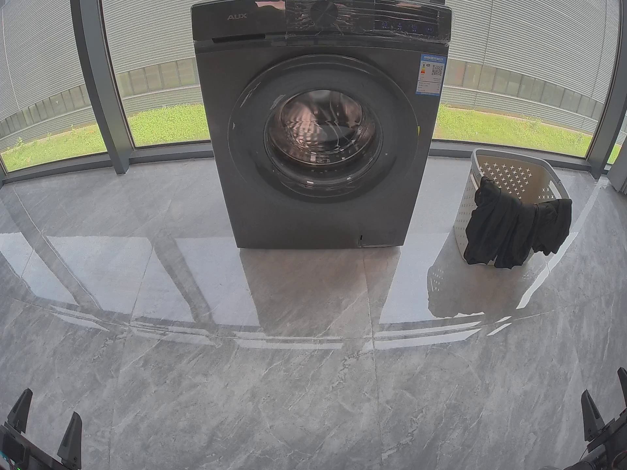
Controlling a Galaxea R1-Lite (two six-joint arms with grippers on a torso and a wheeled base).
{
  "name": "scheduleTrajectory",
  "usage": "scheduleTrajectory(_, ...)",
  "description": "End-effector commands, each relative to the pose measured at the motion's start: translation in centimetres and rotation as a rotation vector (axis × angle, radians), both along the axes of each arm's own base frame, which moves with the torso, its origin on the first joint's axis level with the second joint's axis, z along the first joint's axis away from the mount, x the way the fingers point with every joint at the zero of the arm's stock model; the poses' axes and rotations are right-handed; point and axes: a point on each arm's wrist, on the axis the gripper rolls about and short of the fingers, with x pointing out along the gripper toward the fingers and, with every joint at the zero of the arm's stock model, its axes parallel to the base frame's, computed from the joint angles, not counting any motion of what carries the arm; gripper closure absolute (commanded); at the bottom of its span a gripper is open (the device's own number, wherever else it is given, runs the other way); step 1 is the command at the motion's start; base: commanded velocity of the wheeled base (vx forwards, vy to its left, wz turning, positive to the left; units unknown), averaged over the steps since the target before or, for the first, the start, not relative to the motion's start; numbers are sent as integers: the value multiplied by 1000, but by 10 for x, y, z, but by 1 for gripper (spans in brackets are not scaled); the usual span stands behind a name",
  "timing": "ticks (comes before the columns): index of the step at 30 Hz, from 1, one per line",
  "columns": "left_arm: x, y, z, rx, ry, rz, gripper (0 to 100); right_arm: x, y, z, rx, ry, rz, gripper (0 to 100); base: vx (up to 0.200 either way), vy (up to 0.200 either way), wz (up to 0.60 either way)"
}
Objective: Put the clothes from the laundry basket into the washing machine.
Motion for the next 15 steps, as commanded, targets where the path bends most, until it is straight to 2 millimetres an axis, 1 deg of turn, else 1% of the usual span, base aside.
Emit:
scheduleTrajectory(1, 0, 0, -5, 2, 2, 0, 0, 0, 0, -5, 0, 1, 0, 0, 0, 0, 0)
scheduleTrajectory(15, 0, 0, -5, -4, 0, 2, 0, 0, 0, -5, -1, 1, 3, 0, 0, 0, 0)
